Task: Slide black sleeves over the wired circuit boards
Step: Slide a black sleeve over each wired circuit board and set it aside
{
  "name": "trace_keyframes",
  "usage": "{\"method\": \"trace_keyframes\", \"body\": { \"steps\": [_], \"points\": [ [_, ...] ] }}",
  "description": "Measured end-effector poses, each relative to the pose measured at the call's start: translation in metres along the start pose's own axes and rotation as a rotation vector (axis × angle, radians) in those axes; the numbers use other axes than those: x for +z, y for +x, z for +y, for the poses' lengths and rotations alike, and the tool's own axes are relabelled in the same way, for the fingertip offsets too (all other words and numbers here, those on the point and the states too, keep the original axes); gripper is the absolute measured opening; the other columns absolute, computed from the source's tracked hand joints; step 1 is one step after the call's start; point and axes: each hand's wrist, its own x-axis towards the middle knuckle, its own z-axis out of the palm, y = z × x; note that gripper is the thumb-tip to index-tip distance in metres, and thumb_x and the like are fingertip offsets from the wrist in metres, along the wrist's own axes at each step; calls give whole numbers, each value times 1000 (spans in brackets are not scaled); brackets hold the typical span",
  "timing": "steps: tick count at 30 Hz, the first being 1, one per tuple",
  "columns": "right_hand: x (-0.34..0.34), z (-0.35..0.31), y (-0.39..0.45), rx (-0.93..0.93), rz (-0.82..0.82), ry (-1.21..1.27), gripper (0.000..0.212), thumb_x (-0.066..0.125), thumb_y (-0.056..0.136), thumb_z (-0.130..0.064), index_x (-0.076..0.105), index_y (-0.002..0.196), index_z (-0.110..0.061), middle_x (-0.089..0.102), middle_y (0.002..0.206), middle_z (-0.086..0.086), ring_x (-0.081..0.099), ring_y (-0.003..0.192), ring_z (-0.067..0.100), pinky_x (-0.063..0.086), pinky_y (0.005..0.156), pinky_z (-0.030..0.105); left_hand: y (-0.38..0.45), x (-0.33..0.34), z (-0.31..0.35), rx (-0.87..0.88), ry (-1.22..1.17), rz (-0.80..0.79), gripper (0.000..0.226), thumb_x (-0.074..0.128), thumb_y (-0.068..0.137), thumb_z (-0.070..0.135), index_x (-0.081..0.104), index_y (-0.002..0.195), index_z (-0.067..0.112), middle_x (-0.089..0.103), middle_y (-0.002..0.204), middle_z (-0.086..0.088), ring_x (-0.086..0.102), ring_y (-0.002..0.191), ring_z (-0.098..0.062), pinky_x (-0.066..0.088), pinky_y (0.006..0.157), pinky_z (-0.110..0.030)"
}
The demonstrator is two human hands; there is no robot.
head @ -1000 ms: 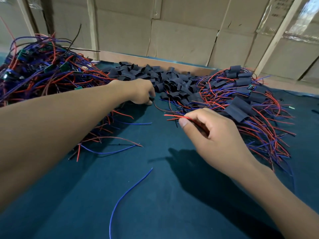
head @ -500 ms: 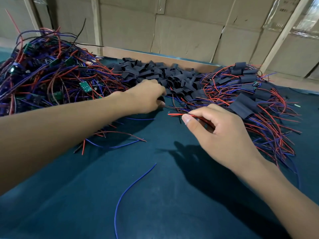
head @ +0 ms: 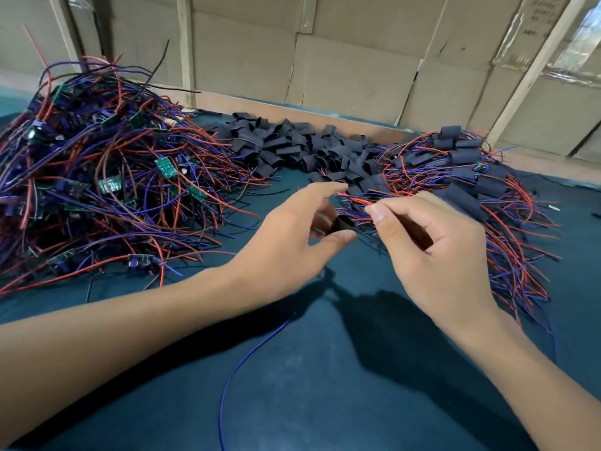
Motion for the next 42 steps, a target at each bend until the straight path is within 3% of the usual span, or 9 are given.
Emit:
{"method": "trace_keyframes", "body": {
  "steps": [3, 6, 12, 18, 24, 28, 33, 38, 42],
  "points": [
    [-1, 2, 0, 27, -28, 15, 11, 68, 97, -12, 78, 92, -12, 64, 77, -9, 58, 75, 9, 39, 70, 13, -4, 5, -5, -33, -103, 92, 49, 72, 92, 24, 52, 136, 25, 63, 104, 7, 64, 93, -4, 45, 86, -7],
    [2, 1, -1, 30, -60, 18, 12, 68, 95, -8, 80, 99, -12, 65, 78, -3, 58, 75, 9, 40, 70, 14, -6, 4, -6, -13, -131, 118, 46, 72, 92, 25, 53, 133, 27, 62, 101, 10, 65, 93, -5, 43, 85, -6],
    [4, -4, -2, 15, -89, 25, 14, 68, 92, -11, 80, 98, -14, 61, 76, -9, 56, 69, 12, 38, 63, 14, -7, -3, -12, 131, -54, 70, 48, 71, 93, 21, 50, 136, 22, 62, 107, 3, 66, 102, -16, 51, 99, -37],
    [2, -4, -2, 60, -72, 21, 10, 73, 91, -18, 79, 83, -20, 57, 70, -14, 54, 67, 10, 34, 63, 12, -8, -5, -16, 271, 48, 58, 53, 69, 94, 24, 47, 142, 21, 58, 114, 5, 63, 109, -13, 50, 99, -35],
    [2, -2, -2, 118, -4, 89, 16, 71, 92, -14, 73, 76, -15, 60, 68, -2, 52, 64, 11, 37, 62, 16, -7, -4, -15, 324, 118, 109, 44, 65, 97, 16, 55, 139, 7, 53, 114, 0, 58, 108, -11, 49, 100, -36],
    [3, -2, -3, 126, -108, 80, 12, 72, 90, -17, 76, 79, -14, 62, 70, -6, 55, 67, 11, 37, 63, 14, -9, -3, -12, 378, 141, 101, 31, 66, 96, 11, 66, 125, 3, 61, 115, -4, 61, 108, -16, 51, 97, -34],
    [10, 2, -6, 169, -281, 6, 11, 72, 93, -28, 77, 84, -25, 65, 72, -8, 57, 67, 10, 37, 62, 16, -11, -6, -14, 355, 263, 66, 16, 67, 93, 2, 74, 106, 7, 74, 97, -1, 68, 89, -19, 53, 81, -35],
    [9, 13, -8, 262, -450, -138, 19, 67, 89, -46, 69, 102, -32, 70, 79, -14, 61, 74, 0, 42, 70, 12, -1, -23, -15, 345, 349, 128, 11, 67, 95, 7, 74, 103, 7, 73, 89, -4, 67, 81, -24, 51, 75, -40],
    [-2, 21, -1, 330, -532, -271, 15, 67, 90, -47, 69, 90, -32, 66, 67, -12, 58, 67, 1, 41, 63, 11, 5, -37, -18, 341, 444, 161, 12, 65, 95, 5, 72, 105, 7, 72, 94, -6, 66, 86, -27, 55, 76, -43]
  ]
}}
